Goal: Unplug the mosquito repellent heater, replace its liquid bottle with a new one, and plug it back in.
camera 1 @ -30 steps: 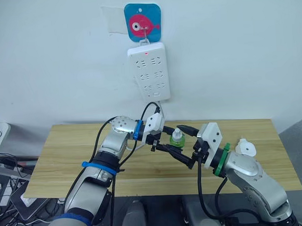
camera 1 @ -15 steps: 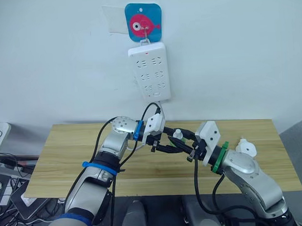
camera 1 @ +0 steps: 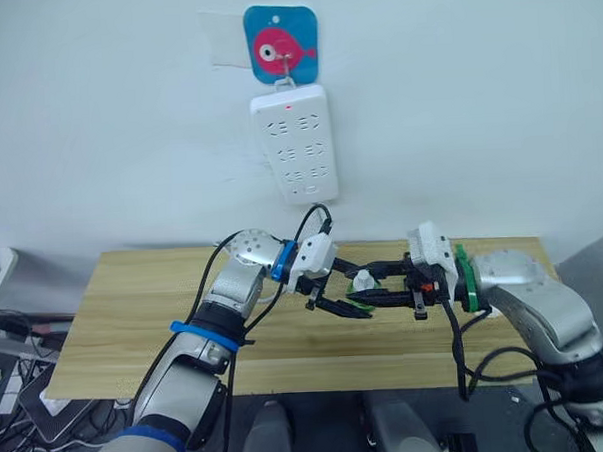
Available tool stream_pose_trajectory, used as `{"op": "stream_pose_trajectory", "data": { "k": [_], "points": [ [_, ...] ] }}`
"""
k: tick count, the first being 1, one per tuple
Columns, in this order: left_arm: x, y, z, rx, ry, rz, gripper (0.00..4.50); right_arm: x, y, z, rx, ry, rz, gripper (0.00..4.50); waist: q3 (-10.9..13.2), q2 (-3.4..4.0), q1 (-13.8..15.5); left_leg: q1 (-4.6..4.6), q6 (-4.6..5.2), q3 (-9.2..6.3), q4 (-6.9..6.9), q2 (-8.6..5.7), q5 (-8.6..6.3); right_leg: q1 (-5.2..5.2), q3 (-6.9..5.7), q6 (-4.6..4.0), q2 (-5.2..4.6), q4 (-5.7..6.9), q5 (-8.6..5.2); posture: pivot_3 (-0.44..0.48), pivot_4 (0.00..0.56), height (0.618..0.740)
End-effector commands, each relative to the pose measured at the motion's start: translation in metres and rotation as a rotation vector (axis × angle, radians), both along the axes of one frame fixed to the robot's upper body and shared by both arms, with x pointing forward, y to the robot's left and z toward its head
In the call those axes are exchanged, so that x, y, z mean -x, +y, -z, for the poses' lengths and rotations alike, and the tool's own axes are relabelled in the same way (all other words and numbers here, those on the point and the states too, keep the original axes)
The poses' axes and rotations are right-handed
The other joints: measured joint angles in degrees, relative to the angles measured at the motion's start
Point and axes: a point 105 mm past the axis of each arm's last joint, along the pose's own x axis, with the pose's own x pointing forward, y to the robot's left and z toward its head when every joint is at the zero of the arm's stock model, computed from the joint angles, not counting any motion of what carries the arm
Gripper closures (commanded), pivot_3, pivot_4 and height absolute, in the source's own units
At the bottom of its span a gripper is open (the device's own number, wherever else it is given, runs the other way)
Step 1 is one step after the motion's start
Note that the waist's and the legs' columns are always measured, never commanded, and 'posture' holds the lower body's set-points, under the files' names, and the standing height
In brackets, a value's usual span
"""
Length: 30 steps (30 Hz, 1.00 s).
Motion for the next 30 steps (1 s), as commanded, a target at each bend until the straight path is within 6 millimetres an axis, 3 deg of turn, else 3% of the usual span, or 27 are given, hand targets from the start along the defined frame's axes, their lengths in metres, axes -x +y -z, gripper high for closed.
{"op": "stream_pose_trajectory", "data": {
  "k": [1,5,9,12,18,24,30],
  "points": [
    [0.002,0.010,0.003,-0.036,-0.011,-0.013,2.24,0.004,0.002,-0.019,-0.051,0.002,-0.154,2.66,0.0,-0.01,0.4,0.01,0.00,-0.06,0.02,0.00,0.00,0.01,-0.06,0.00,0.00,0.04,0.00,0.022,0.217,0.740],
    [-0.002,0.014,0.003,-0.034,-0.006,-0.049,2.24,-0.003,-0.011,-0.022,-0.039,-0.003,-0.104,1.33,0.0,-0.01,1.3,-0.01,0.00,-0.09,0.05,-0.03,0.01,0.04,-0.09,0.00,-0.03,0.05,0.00,0.026,0.217,0.740],
    [-0.005,0.013,0.002,-0.013,0.006,-0.089,2.24,0.004,-0.027,-0.018,-0.031,-0.010,0.021,0.03,0.0,-0.02,3.2,-0.10,0.00,-0.15,0.04,-0.05,0.01,0.02,-0.17,0.00,-0.07,-0.07,0.00,0.011,0.211,0.740],
    [-0.009,0.012,0.003,0.006,0.016,-0.130,2.24,0.010,-0.029,-0.014,-0.054,-0.036,0.211,0.03,0.0,-0.01,3.4,-0.16,0.00,-0.15,0.02,-0.06,0.00,0.01,-0.18,0.00,-0.10,-0.17,0.00,-0.001,0.205,0.740],
    [-0.015,0.008,0.002,0.034,0.031,-0.184,2.24,0.021,-0.012,-0.013,-0.169,-0.053,0.477,0.03,0.0,-0.01,2.3,-0.02,-0.05,-0.10,0.04,-0.04,0.03,0.01,-0.08,0.01,-0.07,0.09,0.00,-0.030,0.202,0.740],
    [-0.017,0.007,0.002,0.029,0.036,-0.185,2.24,0.022,0.003,-0.008,-0.194,-0.066,0.581,0.03,0.0,0.00,1.6,0.00,-0.11,-0.09,0.04,-0.02,0.08,0.02,-0.06,0.02,-0.01,0.12,0.00,-0.046,0.204,0.740],
    [-0.019,0.002,-0.001,0.035,0.031,-0.180,2.24,0.014,0.000,-0.003,-0.186,-0.084,0.611,0.03,0.0,0.00,1.6,-0.03,-0.11,-0.10,0.02,-0.03,0.08,0.02,-0.08,0.01,-0.01,0.04,0.00,-0.053,0.206,0.740]
  ]
}}
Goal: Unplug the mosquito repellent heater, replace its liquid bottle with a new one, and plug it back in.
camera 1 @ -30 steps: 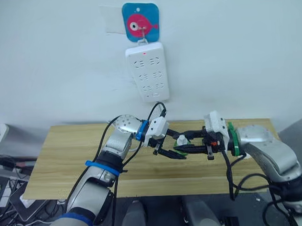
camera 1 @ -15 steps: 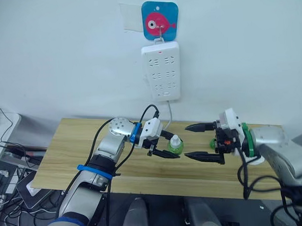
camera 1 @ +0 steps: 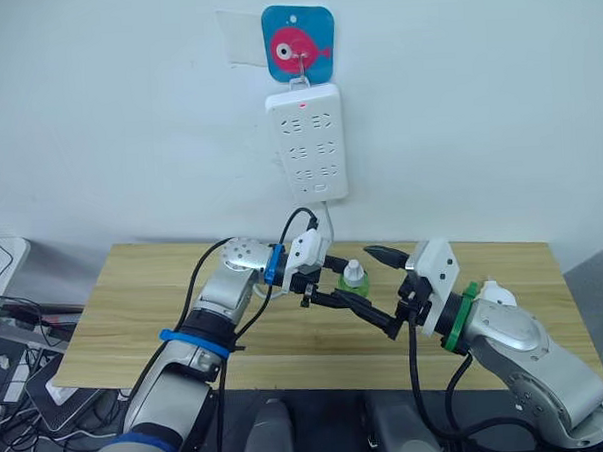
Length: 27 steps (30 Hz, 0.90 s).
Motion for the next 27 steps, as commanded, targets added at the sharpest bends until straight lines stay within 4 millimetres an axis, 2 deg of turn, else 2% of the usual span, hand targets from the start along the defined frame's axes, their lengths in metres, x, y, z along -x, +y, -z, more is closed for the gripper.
{"op": "stream_pose_trajectory", "data": {
  "k": [1,2,5,13,16,20,24,27],
  "points": [
    [-0.003,-0.005,-0.010,0.026,-0.033,0.005,2.24,-0.001,-0.001,-0.004,-0.010,-0.050,0.006,0.03,0.0,0.00,0.0,0.00,0.00,0.00,0.00,0.00,0.00,0.00,0.00,0.00,0.00,-0.01,0.00,-0.053,0.206,0.740],
    [-0.003,-0.006,-0.011,0.027,-0.034,0.004,2.24,-0.003,-0.002,-0.002,-0.012,-0.049,0.011,0.03,0.0,0.00,0.0,-0.01,0.00,0.01,0.00,0.00,0.00,0.00,0.00,0.00,0.00,-0.02,0.00,-0.052,0.208,0.740],
    [-0.005,-0.006,-0.011,0.028,-0.037,0.000,2.24,-0.003,-0.003,0.005,-0.016,-0.041,0.005,0.66,0.0,0.00,0.0,0.00,0.01,0.00,-0.02,0.00,0.00,0.00,0.00,0.00,0.00,-0.02,0.00,-0.049,0.212,0.740],
    [-0.003,-0.007,-0.010,0.028,-0.037,-0.001,2.24,0.001,0.004,0.020,-0.026,-0.032,-0.030,3.44,0.0,-0.01,-0.1,0.01,0.01,0.00,0.00,0.00,0.00,0.00,0.01,0.00,0.00,0.01,0.00,-0.043,0.216,0.740],
    [-0.002,-0.008,-0.010,0.030,-0.036,0.004,2.24,0.001,0.004,0.023,-0.039,-0.021,-0.045,3.46,0.0,-0.01,-0.1,0.01,0.01,0.01,-0.01,0.00,0.00,0.00,0.02,0.00,0.00,0.00,0.00,-0.041,0.220,0.740],
    [0.000,-0.006,-0.008,0.026,-0.036,0.015,2.24,-0.001,-0.008,0.021,-0.042,-0.022,-0.110,3.46,0.0,-0.02,0.0,0.00,0.01,0.02,-0.01,-0.01,0.00,0.00,0.02,0.00,0.00,-0.02,0.00,-0.038,0.221,0.740],
    [0.009,-0.001,-0.005,0.004,-0.041,0.076,2.24,0.006,-0.016,0.016,0.081,-0.034,-0.412,3.46,0.0,-0.06,-0.2,0.05,0.01,0.11,0.00,-0.03,-0.01,0.03,0.09,0.00,-0.01,-0.02,0.00,-0.043,0.224,0.740],
    [0.018,0.006,-0.001,-0.028,-0.041,0.131,2.24,0.007,-0.010,0.006,0.133,-0.021,-0.680,3.46,0.0,-0.06,-0.5,0.08,0.02,0.06,0.00,0.04,0.00,0.05,0.05,0.00,0.06,-0.01,0.01,-0.024,0.224,0.740]
  ]
}}
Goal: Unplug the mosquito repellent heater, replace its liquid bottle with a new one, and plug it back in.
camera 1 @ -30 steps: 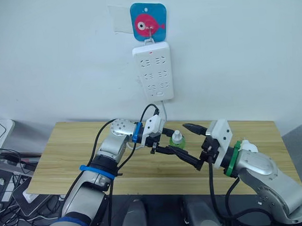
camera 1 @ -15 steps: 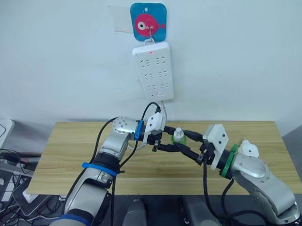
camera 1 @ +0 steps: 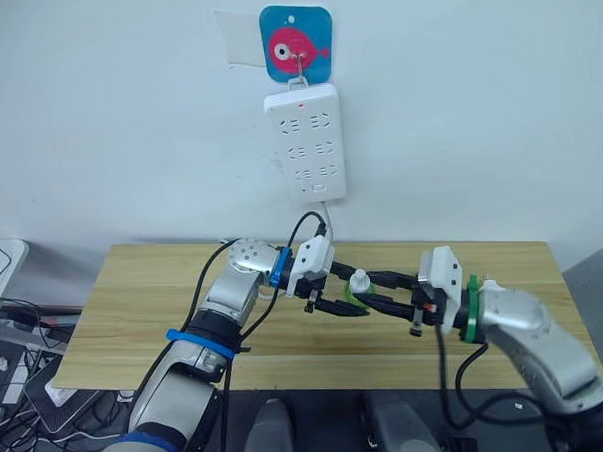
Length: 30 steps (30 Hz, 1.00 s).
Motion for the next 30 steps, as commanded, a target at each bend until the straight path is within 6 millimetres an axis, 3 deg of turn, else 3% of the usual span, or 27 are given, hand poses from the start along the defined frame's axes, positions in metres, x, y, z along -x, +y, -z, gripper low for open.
{"op": "stream_pose_trajectory", "data": {
  "k": [1,6,11,16,22,30],
  "points": [
    [0.006,0.014,-0.002,-0.020,-0.020,0.037,2.24,0.013,0.008,-0.014,0.041,-0.005,-0.336,3.46,0.0,0.00,-0.3,0.02,0.00,0.01,-0.01,0.00,0.00,0.00,0.01,-0.01,0.00,0.02,0.01,-0.009,0.225,0.740],
    [0.010,0.015,-0.003,-0.022,-0.014,0.043,2.24,-0.007,0.020,-0.026,0.070,-0.012,-0.417,3.46,0.0,-0.03,-0.2,0.00,0.01,-0.08,-0.04,0.06,0.00,-0.01,-0.07,-0.04,0.03,0.01,0.00,0.014,0.229,0.740],
    [0.002,0.013,-0.004,-0.001,-0.013,-0.014,2.24,-0.006,0.007,-0.030,0.070,0.022,-0.373,1.70,0.0,-0.04,1.0,-0.11,0.02,-0.10,-0.03,-0.01,-0.01,-0.03,-0.11,-0.05,-0.08,-0.11,0.00,0.006,0.226,0.740],
    [-0.008,0.013,-0.005,0.021,-0.018,-0.076,2.24,0.008,-0.019,-0.026,0.076,0.051,-0.203,0.04,0.0,-0.05,2.2,-0.22,0.02,-0.18,-0.03,-0.10,-0.01,-0.02,-0.22,-0.04,-0.19,-0.27,0.00,-0.020,0.218,0.740],
    [-0.011,0.009,-0.005,0.048,-0.010,-0.115,2.24,0.008,-0.017,-0.043,-0.033,-0.010,0.107,0.04,0.0,-0.05,0.6,-0.11,0.02,-0.07,-0.03,-0.05,-0.01,-0.02,-0.09,-0.03,-0.13,-0.11,0.01,-0.048,0.208,0.740],
    [-0.011,0.005,-0.003,0.052,0.002,-0.125,2.24,0.010,0.013,-0.055,-0.097,-0.033,0.191,0.04,0.0,-0.04,-0.1,-0.06,0.00,-0.08,-0.01,0.00,0.00,-0.03,-0.07,-0.03,-0.04,0.02,0.01,-0.072,0.198,0.740]
  ]
}}
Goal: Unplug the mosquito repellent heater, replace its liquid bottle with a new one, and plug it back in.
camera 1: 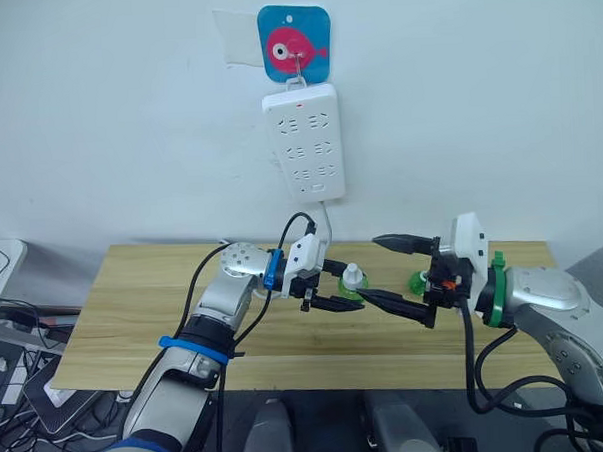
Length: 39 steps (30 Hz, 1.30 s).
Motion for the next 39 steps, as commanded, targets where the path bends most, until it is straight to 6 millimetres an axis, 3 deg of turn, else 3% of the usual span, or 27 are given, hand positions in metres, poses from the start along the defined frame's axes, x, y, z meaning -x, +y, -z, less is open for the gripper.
{"op": "stream_pose_trajectory", "data": {
  "k": [1,6,9,18,23,29,33,39],
  "points": [
    [-0.001,-0.004,-0.008,0.021,-0.033,0.012,2.24,0.004,0.011,-0.007,-0.017,-0.032,-0.002,0.04,0.0,0.00,0.0,0.00,0.00,0.00,0.00,-0.02,0.00,0.00,0.00,0.00,-0.01,-0.01,0.00,-0.072,0.198,0.740],
    [-0.003,-0.008,-0.012,0.028,-0.040,0.019,2.24,-0.001,0.014,0.000,-0.005,-0.022,0.011,0.04,0.0,0.00,0.0,-0.06,0.01,0.00,-0.02,-0.04,0.00,-0.01,-0.01,0.00,-0.03,-0.09,0.00,-0.067,0.196,0.740],
    [-0.003,-0.008,-0.013,0.030,-0.042,0.020,2.24,-0.002,0.014,0.005,-0.001,-0.012,0.016,0.93,0.0,0.00,0.0,-0.04,0.01,0.00,-0.02,-0.04,0.00,-0.01,-0.02,0.00,-0.03,-0.08,0.00,-0.066,0.196,0.740],
    [-0.001,-0.007,-0.011,0.026,-0.035,0.023,2.24,-0.002,0.012,0.013,0.017,-0.018,0.033,4.24,0.0,0.00,0.0,-0.04,0.01,0.00,-0.02,-0.03,0.00,-0.02,-0.02,0.00,-0.02,-0.06,0.00,-0.062,0.197,0.740],
    [0.000,-0.007,-0.011,0.026,-0.035,0.023,2.24,0.001,0.014,0.008,0.000,-0.033,0.026,4.27,0.0,0.00,0.1,-0.04,0.01,0.00,-0.02,-0.03,0.00,-0.01,-0.01,0.00,-0.03,-0.07,0.00,-0.058,0.204,0.740],
    [-0.002,-0.005,-0.010,0.019,-0.033,0.016,2.24,0.008,0.017,-0.031,-0.135,-0.056,-0.034,4.27,0.0,0.00,0.1,-0.04,0.01,0.00,-0.01,-0.02,0.00,-0.01,0.00,0.00,-0.02,-0.06,0.00,-0.061,0.211,0.740],
    [-0.003,-0.003,-0.008,0.013,-0.029,0.009,2.24,0.005,0.009,-0.048,-0.131,-0.100,0.000,4.27,0.0,0.00,0.1,-0.04,0.01,-0.01,-0.01,-0.02,0.00,-0.01,-0.02,-0.01,-0.02,-0.07,0.00,-0.067,0.213,0.740],
    [-0.005,0.000,-0.006,0.003,-0.025,0.001,2.24,0.002,0.005,-0.053,-0.122,-0.103,0.020,4.27,0.0,0.00,0.0,-0.06,0.02,0.01,-0.05,-0.02,-0.01,-0.02,0.00,-0.01,-0.02,-0.11,0.00,-0.073,0.213,0.740]
  ]
}}
